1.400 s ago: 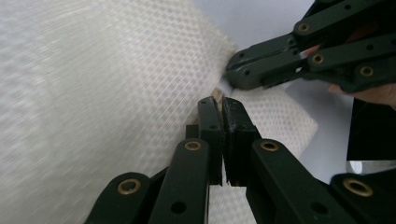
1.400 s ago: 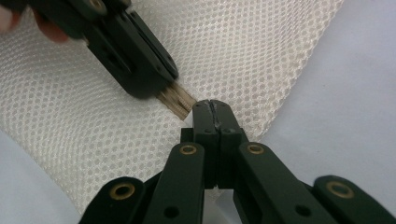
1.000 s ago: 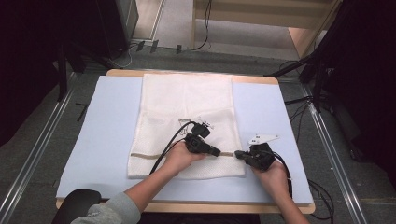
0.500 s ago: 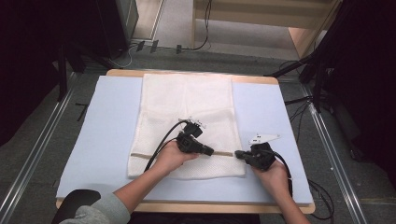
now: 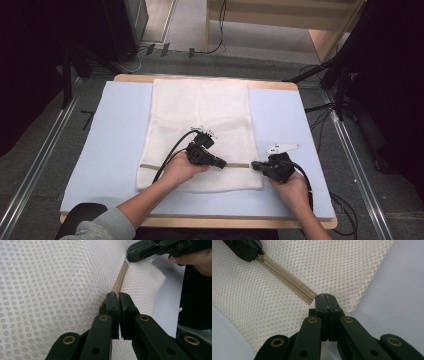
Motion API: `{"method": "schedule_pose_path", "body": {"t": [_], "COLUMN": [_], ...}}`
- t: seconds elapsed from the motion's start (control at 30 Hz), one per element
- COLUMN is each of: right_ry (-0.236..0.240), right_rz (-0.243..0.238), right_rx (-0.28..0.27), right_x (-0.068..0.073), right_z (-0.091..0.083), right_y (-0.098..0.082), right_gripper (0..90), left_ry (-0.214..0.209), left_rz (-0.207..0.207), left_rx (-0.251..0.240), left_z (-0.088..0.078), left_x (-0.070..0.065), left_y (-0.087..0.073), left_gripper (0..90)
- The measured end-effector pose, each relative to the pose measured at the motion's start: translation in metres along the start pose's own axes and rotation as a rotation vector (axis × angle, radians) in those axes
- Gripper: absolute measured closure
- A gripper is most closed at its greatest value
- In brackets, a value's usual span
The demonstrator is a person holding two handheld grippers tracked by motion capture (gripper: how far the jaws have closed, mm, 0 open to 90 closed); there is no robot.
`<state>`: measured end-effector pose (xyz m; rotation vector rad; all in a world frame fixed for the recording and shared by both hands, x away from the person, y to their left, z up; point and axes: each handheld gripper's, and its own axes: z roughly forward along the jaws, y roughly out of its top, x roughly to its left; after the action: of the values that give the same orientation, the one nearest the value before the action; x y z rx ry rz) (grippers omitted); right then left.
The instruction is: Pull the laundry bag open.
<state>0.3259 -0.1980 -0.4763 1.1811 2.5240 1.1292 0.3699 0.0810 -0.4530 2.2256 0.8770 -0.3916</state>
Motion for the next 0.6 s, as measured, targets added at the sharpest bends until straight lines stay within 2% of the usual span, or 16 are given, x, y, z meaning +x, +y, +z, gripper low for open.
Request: {"method": "schedule_pose_path", "body": {"t": [0.1,0.33,0.43,0.6], "right_ry": [-0.002,-0.004,-0.005,-0.003], "right_rz": [-0.002,-0.002,-0.007,-0.001], "right_rx": [0.001,0.008,0.008,0.008], "right_x": [0.001,0.001,0.001,0.001], "right_z": [0.000,0.000,0.000,0.000], "right_y": [0.000,0.001,0.001,0.001], "right_gripper": [90.0,90.0,90.0,90.0], "left_ry": [-0.002,-0.013,-0.006,-0.006], "left_rz": [-0.005,-0.016,-0.003,-0.019], "left_rx": [0.002,-0.002,0.011,0.004], "left_z": [0.000,-0.012,-0.017,-0.024], "left_x": [0.000,0.002,0.002,0.005], "left_y": [-0.001,-0.005,-0.006,-0.010], "left_gripper": [89.1,89.1,89.1,89.1]}}
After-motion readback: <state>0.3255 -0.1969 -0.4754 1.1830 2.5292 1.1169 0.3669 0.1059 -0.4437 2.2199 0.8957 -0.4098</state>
